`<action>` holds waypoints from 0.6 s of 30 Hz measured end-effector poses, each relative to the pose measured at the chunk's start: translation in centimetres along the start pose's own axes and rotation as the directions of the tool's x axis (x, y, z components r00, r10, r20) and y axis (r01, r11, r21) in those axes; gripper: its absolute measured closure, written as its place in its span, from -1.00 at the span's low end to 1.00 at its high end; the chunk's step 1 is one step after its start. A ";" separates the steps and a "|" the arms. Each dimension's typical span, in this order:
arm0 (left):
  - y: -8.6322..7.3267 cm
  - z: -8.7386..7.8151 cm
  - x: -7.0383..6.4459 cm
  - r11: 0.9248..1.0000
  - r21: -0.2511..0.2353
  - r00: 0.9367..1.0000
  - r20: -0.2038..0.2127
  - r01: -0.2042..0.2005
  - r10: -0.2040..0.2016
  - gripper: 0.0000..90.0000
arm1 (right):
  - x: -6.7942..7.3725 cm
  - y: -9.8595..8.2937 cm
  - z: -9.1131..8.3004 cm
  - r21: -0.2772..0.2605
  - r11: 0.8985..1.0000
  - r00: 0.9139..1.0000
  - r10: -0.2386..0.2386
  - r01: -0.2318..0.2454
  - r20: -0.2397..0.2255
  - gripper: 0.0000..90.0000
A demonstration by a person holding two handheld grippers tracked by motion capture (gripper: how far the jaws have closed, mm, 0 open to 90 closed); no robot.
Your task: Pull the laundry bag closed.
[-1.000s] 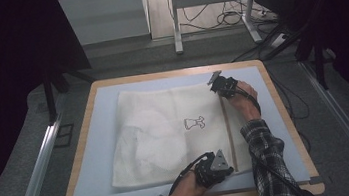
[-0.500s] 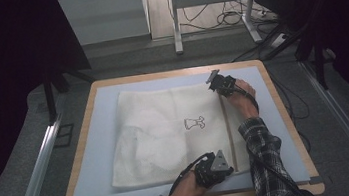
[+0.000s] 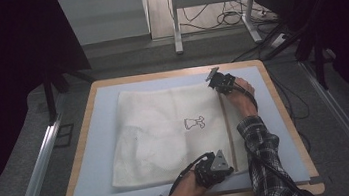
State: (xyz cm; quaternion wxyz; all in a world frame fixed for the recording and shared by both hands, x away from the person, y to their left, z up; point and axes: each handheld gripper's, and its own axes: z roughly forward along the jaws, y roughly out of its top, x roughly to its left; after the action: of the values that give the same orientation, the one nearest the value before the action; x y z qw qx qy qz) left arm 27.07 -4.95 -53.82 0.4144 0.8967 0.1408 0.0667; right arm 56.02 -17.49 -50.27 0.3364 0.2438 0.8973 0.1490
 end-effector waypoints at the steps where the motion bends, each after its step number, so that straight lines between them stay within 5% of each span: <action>1: 0.0 0.0 0.0 1.000 0.001 1.000 0.003 0.003 -0.003 1.00 | 0.0 0.0 0.1 -0.001 1.000 1.000 0.003 -0.003 0.001 0.89; 8: 0.0 0.0 0.1 1.000 0.001 1.000 0.003 0.003 -0.003 1.00 | 0.2 0.1 0.8 0.018 1.000 1.000 0.023 -0.023 -0.004 0.87; 18: 0.0 0.0 0.1 1.000 0.001 1.000 0.007 0.007 -0.007 1.00 | -0.4 0.1 1.0 0.021 0.991 0.991 0.133 -0.133 -0.031 0.84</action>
State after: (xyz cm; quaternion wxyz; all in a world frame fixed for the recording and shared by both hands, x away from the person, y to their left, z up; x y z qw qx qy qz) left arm 27.17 -4.90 -53.81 0.4145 0.8967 0.1425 0.0620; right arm 57.01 -17.50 -50.79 0.3086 0.3038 0.8858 0.1665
